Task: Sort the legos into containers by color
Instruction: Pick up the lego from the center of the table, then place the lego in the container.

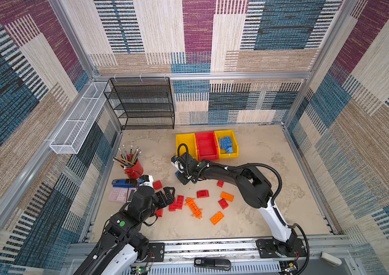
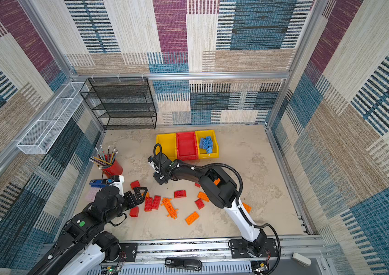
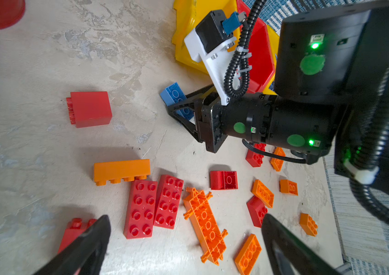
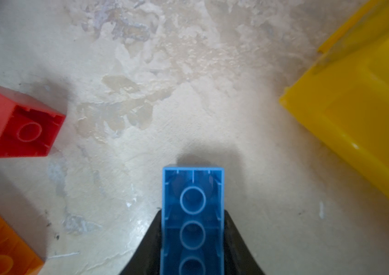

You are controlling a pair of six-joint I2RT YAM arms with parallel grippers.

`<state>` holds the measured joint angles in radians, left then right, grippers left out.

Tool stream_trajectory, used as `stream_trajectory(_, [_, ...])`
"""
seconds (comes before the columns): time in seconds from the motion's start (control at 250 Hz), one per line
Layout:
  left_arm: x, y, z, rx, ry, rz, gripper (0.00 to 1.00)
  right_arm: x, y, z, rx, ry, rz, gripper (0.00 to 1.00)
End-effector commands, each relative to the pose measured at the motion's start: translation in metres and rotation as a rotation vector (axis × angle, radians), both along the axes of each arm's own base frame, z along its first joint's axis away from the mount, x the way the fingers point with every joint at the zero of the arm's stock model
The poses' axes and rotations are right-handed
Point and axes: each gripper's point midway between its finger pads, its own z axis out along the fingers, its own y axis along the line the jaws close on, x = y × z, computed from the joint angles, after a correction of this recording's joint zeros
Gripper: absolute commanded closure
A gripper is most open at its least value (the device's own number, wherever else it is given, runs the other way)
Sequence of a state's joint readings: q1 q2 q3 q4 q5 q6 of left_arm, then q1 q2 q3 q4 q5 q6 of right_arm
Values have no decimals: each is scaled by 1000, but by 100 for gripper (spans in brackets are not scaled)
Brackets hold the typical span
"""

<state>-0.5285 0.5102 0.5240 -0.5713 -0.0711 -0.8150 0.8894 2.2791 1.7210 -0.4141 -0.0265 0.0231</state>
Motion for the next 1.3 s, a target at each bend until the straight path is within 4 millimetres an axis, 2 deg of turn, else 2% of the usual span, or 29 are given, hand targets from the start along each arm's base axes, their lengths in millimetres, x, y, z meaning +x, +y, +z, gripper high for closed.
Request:
stream_trajectory(0.0, [2, -1, 10, 11, -37, -21, 1, -1, -8, 17, -2, -20, -35, 70])
stream_trajectory(0.164, [8, -6, 22, 29, -60, -47, 1, 6, -30, 64, 38, -80, -82, 70])
stream_trajectory(0.24, [14, -12, 30, 38, -73, -71, 1, 18, -47, 94, 66, -125, -129, 70])
stream_trajectory(0.252, [15, -13, 31, 40, -75, -74, 1, 18, -54, 91, 55, -121, -137, 71])
stream_trajectory(0.312, [22, -20, 36, 48, -81, -99, 1, 30, -76, 108, 62, -150, -185, 71])
stream_trajectory(0.42, [39, -39, 47, 38, -93, -156, 1, 60, -125, 129, 76, -186, -292, 71])
stream_trajectory(0.592, [71, -78, 66, -11, -108, -255, 1, 109, -194, 146, 106, -219, -456, 71])
stream_trajectory(0.704, [89, -99, 73, -29, -109, -307, 1, 140, -223, 143, 120, -215, -532, 71])
stream_trajectory(0.736, [93, -103, 74, -29, -106, -315, 1, 146, -230, 134, 107, -202, -547, 71])
stream_trajectory(0.748, [95, -105, 75, -28, -108, -320, 1, 151, -231, 140, 115, -213, -553, 71])
stream_trajectory(0.952, [112, -120, 73, -12, -97, -363, 1, 201, -261, 122, 93, -204, -628, 71])
stream_trajectory(1.072, [117, -124, 65, 12, -81, -381, 1, 220, -266, 113, 78, -195, -636, 70])
stream_trajectory(1.296, [121, -124, 55, 45, -63, -385, 1, 236, -259, 100, 65, -173, -622, 64])
